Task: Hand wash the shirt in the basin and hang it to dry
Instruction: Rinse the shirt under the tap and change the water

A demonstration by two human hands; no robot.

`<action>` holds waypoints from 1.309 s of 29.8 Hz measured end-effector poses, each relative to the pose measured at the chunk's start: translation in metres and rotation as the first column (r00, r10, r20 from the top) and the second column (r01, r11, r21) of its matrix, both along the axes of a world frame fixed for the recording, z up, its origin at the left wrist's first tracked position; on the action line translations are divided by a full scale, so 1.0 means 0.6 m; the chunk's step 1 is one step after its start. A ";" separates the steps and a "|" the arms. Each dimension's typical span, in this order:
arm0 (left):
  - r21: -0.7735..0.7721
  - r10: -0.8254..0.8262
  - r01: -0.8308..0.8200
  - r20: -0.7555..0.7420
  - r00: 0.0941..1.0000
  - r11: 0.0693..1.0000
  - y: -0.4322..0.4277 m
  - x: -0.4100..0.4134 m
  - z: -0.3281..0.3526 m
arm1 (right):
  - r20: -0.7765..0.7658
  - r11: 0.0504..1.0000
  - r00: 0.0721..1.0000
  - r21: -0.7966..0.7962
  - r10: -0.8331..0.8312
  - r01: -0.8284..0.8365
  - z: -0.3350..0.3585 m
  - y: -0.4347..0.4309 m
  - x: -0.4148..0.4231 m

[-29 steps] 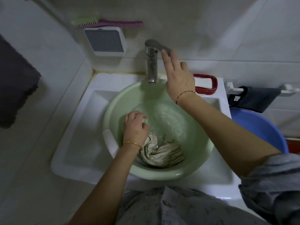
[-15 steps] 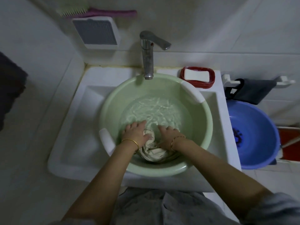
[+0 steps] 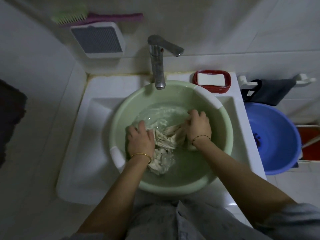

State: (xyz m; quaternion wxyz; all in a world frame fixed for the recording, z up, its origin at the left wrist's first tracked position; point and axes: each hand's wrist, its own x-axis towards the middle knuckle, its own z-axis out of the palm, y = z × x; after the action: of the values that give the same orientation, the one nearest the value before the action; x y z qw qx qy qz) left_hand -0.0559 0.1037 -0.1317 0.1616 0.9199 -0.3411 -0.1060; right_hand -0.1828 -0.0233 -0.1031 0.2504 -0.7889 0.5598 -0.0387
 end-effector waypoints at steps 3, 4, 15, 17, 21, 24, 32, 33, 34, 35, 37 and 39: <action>0.304 -0.091 0.131 -0.141 0.986 0.944 -0.009 -0.007 -0.014 | -0.206 0.982 0.960 0.029 0.190 -0.188 -0.024 0.014 0.019; 0.364 -0.095 0.169 -0.213 0.972 0.916 -0.010 -0.008 -0.021 | -0.253 0.972 0.939 0.068 0.234 -0.225 -0.037 0.018 0.027; 0.246 0.073 0.036 -0.417 0.906 0.969 -0.026 0.004 -0.056 | -0.505 0.910 0.784 0.008 0.361 -0.414 -0.094 0.003 0.050; 0.024 0.104 -0.105 -0.493 0.864 0.994 -0.033 0.012 -0.045 | -0.365 0.973 0.902 0.052 0.229 -0.225 -0.097 0.004 0.058; -0.083 0.279 -0.674 -0.868 0.411 0.734 -0.061 0.026 -0.025 | 0.047 0.966 0.996 0.252 -0.075 0.061 -0.055 0.004 0.067; 0.141 0.150 -0.802 -0.987 -0.066 0.581 -0.082 0.025 0.001 | 0.215 0.982 0.976 0.186 -0.023 -0.018 0.011 0.030 0.068; 0.064 0.035 -0.634 -0.998 -0.059 0.771 -0.103 -0.023 0.072 | 0.158 0.986 0.973 -0.030 0.166 -0.163 0.071 0.053 0.085; 0.026 0.054 -0.598 -0.998 0.030 0.801 -0.101 -0.023 0.064 | 0.136 0.992 0.982 -0.018 0.129 -0.127 0.060 0.044 0.082; 0.015 0.084 -0.543 -0.991 0.104 0.840 -0.099 -0.025 0.070 | 0.098 0.996 0.991 0.001 0.090 -0.090 0.048 0.031 0.076; 0.010 0.121 -0.460 -0.970 0.212 0.888 -0.098 -0.026 0.073 | 0.033 0.997 0.996 0.011 0.080 -0.081 0.034 0.017 0.069; -0.022 0.113 -0.274 -0.877 0.468 0.962 -0.098 -0.028 0.074 | -0.123 0.991 0.984 0.026 0.133 -0.131 0.008 -0.004 0.057; -0.085 0.056 -0.159 -0.694 0.718 0.984 -0.090 -0.022 0.060 | -0.205 0.988 0.967 0.031 0.154 -0.151 -0.005 -0.011 0.053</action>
State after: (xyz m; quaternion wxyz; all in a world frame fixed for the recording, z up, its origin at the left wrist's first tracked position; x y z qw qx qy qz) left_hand -0.0691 0.0499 -0.0955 0.3461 0.8193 -0.2092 -0.4064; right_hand -0.1508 -0.0300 -0.1063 0.1991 -0.8275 0.5208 0.0668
